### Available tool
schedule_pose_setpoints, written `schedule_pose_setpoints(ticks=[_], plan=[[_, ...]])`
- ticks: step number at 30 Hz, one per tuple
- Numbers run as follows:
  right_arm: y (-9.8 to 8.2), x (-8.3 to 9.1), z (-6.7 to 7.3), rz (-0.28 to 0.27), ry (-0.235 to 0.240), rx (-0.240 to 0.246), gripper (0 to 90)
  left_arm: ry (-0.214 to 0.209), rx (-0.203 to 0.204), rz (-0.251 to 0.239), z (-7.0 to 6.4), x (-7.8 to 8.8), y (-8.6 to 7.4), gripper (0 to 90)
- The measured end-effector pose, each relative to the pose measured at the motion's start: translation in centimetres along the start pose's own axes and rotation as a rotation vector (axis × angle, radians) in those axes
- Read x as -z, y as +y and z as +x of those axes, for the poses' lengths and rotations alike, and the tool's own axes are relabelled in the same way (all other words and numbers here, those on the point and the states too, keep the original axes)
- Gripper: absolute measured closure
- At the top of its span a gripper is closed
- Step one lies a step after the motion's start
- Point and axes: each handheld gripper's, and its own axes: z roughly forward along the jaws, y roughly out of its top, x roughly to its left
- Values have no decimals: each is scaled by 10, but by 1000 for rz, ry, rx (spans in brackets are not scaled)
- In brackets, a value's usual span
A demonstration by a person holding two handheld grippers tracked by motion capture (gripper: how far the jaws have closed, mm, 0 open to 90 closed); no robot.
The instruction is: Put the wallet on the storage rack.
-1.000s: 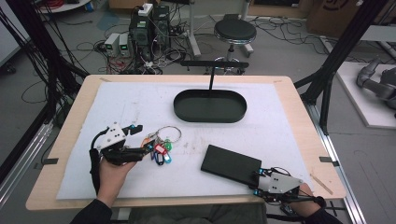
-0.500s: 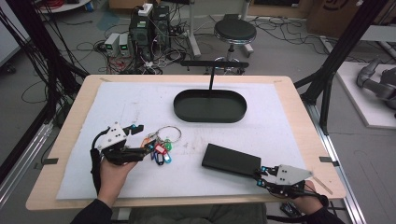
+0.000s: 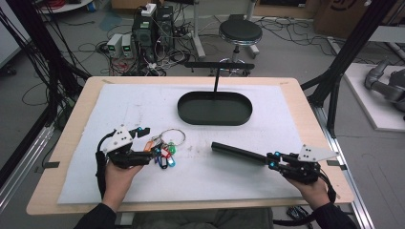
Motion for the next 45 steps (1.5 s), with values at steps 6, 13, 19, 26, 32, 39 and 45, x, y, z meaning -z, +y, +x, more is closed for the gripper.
schedule_pose_setpoints(ticks=[6,13,19,26,32,39,45], plan=[[5,-3,-13,-21,-33,-89,746,1,1,5,-1,-1,0,270],[3,-13,-19,23,-43,-144,579,-1,3,10,-1,-1,-1,270],[3,-25,-17,91,-40,-114,603,-3,3,10,-1,-1,-1,270],[5,-27,-18,85,-2,-88,744,-4,3,10,0,-1,-1,270],[8,-26,-13,66,16,-46,759,-9,1,9,-1,-2,-1,270],[16,-23,-8,8,46,-21,761,-32,2,7,-2,-6,1,269],[26,-24,-5,-27,81,-5,760,-118,8,-12,-5,-16,8,267]])
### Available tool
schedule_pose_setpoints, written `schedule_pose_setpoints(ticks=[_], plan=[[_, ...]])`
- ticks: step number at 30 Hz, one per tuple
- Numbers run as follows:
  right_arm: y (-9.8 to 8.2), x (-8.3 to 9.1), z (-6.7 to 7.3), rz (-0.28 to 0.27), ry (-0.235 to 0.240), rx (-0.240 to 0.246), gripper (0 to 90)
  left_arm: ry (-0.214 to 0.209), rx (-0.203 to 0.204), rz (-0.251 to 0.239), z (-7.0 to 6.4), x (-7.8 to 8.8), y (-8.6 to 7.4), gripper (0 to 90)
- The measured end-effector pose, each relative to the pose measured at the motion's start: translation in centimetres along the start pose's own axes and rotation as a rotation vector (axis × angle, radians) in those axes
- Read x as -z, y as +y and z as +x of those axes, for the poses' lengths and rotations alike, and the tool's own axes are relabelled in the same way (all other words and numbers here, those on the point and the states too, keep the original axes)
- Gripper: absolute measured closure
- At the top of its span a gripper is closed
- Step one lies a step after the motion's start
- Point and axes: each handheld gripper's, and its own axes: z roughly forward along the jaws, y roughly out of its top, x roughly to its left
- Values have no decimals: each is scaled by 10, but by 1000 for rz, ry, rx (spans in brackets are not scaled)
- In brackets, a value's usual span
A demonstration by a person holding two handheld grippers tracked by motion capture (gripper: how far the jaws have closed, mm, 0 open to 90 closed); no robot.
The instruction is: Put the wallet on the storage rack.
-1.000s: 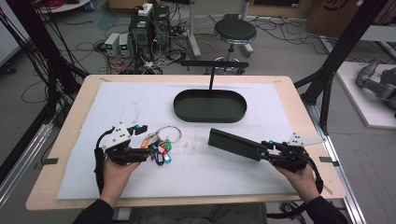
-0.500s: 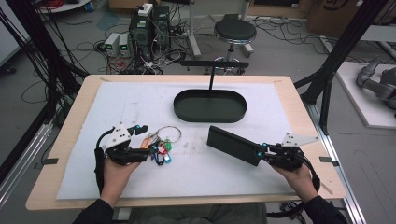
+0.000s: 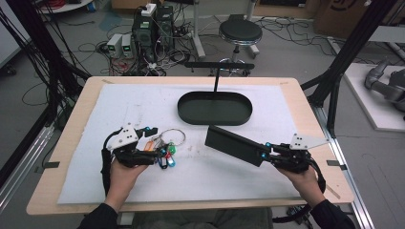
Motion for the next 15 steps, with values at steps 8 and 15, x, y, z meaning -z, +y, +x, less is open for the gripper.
schedule_pose_setpoints(ticks=[8,15], plan=[[10,-4,4,-20,48,33,760,-127,8,-7,-3,-18,8,244],[20,-10,9,-35,100,56,760,-208,-18,12,-9,-35,15,213]])
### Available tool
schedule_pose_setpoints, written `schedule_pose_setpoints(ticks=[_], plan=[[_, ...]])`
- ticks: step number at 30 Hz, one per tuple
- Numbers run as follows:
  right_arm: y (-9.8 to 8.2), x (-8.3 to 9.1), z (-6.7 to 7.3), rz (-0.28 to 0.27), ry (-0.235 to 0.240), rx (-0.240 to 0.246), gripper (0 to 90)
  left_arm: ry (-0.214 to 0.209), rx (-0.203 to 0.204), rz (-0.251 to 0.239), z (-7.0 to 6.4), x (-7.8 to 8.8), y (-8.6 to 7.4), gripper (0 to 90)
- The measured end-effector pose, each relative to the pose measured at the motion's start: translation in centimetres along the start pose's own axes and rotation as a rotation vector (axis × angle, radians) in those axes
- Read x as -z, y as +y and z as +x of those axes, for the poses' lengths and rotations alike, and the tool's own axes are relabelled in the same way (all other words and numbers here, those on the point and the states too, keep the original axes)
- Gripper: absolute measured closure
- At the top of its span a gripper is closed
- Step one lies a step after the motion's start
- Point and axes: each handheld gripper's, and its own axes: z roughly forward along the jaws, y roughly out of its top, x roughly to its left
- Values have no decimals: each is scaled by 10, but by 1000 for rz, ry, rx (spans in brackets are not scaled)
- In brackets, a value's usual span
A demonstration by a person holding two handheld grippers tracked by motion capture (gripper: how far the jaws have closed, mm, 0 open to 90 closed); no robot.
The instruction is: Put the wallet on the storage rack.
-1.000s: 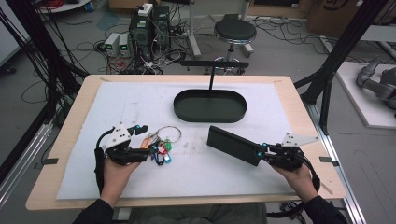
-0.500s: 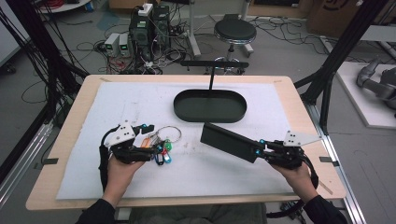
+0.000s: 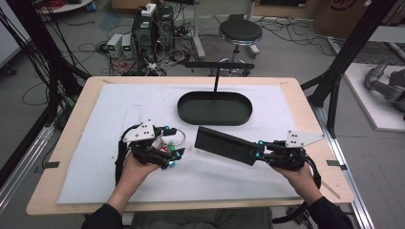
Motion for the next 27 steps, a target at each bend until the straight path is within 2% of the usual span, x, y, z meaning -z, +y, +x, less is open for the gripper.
schedule_pose_setpoints(ticks=[1,3,4,6,7,8,9,10,11,12,15,20,22,23,24,27], plan=[[1,-1,0,-1,5,3,760,-19,-5,9,-1,-4,1,212],[1,-1,1,0,13,2,761,-26,-5,4,-1,-6,2,212],[2,-2,1,-2,22,9,761,-46,-12,1,0,-9,3,212],[2,-2,1,0,30,8,761,-54,-12,1,0,-11,3,212],[2,-3,2,-2,47,18,761,-76,-10,5,1,-15,4,212],[2,-3,2,-1,57,20,761,-76,-10,5,1,-15,4,212],[2,-3,3,3,68,22,761,-104,-10,0,1,-19,5,212],[2,-3,3,3,68,22,761,-104,-10,0,1,-19,5,212],[2,-5,3,7,86,31,761,-146,-13,-2,0,-24,7,212],[3,-5,4,9,94,31,761,-146,-13,-2,0,-24,7,212],[3,-6,4,11,113,39,760,-199,-34,9,-5,-34,10,212],[3,-7,5,14,151,45,760,-237,-37,24,-6,-40,10,217],[3,-8,6,25,173,52,760,-253,-42,23,-7,-41,11,282],[3,-9,6,27,179,50,760,-279,-49,14,-9,-41,11,316],[3,-9,6,27,179,50,760,-279,-49,14,-9,-41,11,352],[5,-10,6,46,201,52,759,-299,-92,38,-13,-40,12,462]])
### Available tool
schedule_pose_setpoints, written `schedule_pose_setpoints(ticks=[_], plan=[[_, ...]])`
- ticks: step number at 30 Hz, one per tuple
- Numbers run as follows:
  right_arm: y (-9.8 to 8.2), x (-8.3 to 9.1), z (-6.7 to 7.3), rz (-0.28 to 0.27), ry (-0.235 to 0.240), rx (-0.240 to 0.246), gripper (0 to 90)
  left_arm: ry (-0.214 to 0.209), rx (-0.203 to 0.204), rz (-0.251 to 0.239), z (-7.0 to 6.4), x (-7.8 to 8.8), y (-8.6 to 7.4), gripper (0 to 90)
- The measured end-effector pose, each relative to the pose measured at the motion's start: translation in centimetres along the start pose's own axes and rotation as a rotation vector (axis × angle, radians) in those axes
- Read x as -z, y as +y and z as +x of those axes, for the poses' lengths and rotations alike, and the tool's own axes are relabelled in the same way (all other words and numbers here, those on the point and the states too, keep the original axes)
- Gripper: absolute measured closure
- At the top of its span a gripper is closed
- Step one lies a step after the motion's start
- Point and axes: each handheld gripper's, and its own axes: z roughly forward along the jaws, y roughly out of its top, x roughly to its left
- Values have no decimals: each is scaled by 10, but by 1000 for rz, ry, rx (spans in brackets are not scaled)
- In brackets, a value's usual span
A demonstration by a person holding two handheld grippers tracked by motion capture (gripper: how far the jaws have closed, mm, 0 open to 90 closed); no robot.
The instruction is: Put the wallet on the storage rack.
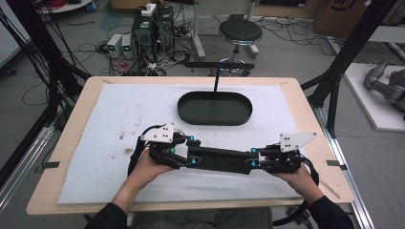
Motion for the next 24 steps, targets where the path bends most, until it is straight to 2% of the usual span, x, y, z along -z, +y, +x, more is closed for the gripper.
schedule_pose_setpoints(ticks=[5,6,9,13,23,24], plan=[[3,0,-2,9,4,-4,758,-25,-17,35,-2,-3,-1,592],[3,0,-2,10,4,-4,759,-26,-42,48,-3,-4,-1,609],[3,-1,-3,20,6,-9,758,-26,-40,61,-3,-4,-1,655],[3,-1,-3,20,3,-4,754,-31,-37,56,-3,-3,-2,712],[3,0,-3,1,-20,4,695,-7,-47,28,-5,-3,-2,732],[3,3,-3,-20,-47,9,603,13,-51,31,-5,-2,-1,734]])
